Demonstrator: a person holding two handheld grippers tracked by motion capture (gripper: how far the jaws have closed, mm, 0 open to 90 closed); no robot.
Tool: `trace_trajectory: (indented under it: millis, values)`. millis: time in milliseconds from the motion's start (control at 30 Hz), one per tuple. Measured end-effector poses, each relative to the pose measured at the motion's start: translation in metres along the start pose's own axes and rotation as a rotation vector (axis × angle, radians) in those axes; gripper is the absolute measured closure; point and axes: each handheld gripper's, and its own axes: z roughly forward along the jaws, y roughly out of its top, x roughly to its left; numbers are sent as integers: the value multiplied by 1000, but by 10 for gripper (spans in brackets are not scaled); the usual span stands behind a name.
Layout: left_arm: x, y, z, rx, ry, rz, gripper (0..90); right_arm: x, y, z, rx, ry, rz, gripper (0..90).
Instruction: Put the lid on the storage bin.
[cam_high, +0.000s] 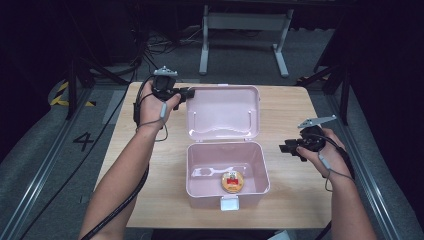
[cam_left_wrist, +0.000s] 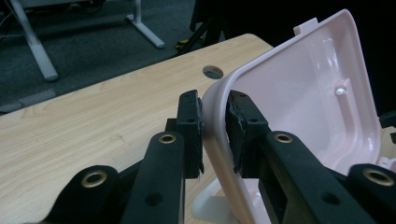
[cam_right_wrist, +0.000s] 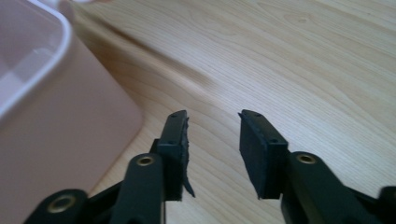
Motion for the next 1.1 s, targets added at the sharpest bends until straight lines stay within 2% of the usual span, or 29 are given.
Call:
trace_trajectory:
  millis: [133,267,300,367,567,800,867,1100]
  values:
    - [-6,3,-8,-14,-11,17,766,4,3,-5,-18,32,3,719]
    - [-11,6,-17,-21,-26,43,767,9,5,-8,-25,37,-16,768]
    - [-14,6,-20,-23,-28,39,768,10,6,-8,-25,40,-18,775]
    - [-17,7,-24,-27,-26,68,767,12,6,-9,-28,43,-24,785]
    - [-28,6,-36,-41,-18,140,762,18,9,-11,-34,55,-44,786]
    - [-39,2,-49,-64,-35,173,745,26,12,-15,-43,68,-68,781]
    - [-42,1,-52,-77,-35,200,741,28,12,-15,-44,68,-76,780]
    - [-49,-5,-61,-111,-52,227,725,34,14,-16,-46,70,-91,774]
